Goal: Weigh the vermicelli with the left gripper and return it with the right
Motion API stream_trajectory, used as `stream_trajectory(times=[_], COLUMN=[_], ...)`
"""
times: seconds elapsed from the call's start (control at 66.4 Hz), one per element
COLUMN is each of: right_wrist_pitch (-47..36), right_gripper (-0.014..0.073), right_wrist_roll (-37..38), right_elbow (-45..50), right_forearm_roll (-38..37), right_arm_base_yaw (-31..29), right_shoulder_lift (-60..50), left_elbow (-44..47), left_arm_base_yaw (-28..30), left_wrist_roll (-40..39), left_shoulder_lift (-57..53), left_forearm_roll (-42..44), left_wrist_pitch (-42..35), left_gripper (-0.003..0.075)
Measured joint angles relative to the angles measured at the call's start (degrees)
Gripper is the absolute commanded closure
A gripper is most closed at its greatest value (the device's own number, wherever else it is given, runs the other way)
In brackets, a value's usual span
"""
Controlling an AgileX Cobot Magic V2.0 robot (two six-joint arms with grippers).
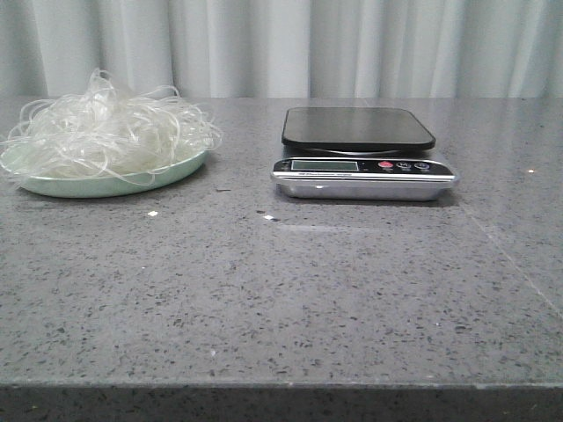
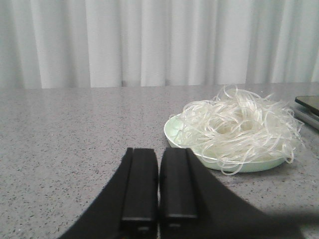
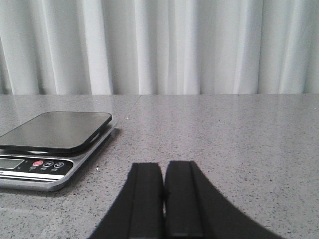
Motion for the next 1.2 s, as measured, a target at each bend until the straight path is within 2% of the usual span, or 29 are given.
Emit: stream_trajectory(times=[0.376,0.542,0.632,0.828,1.024,1.205], right_wrist_pitch=[0.00,0.00,0.00,0.00,0.00,0.00], right_gripper=[0.0426,0.0426,0.0426,0.0426,0.0426,0.0426], right_wrist_roll=[0.00,0.00,0.00,0.00,0.00,0.00], right_elbow=[0.00,0.00,0.00,0.00,0.00,0.00], right_forearm_roll=[0.00,0.00,0.00,0.00,0.00,0.00], right_arm_base_yaw=[0.00,0.00,0.00,0.00,0.00,0.00], right_shoulder_lift=[0.00,0.00,0.00,0.00,0.00,0.00], left_elbow=[0.00,-0.15,-1.40,-13.48,-29.09,-33.22], left_arm_base_yaw=[0.00,0.00,0.00,0.00,0.00,0.00], left_wrist_roll=[0.00,0.00,0.00,0.00,0.11,0.11], left_shoulder_lift=[0.00,0.00,0.00,0.15,7.77,16.28], left_forearm_roll=[0.00,-0.22,-0.41,-0.50,0.61,-0.66], left_wrist_pitch=[-0.69,-10.73,-12.62,-5.75,8.09,16.34], left_gripper=[0.0591,0.0591,0.0591,0.0591,0.0591,0.0591])
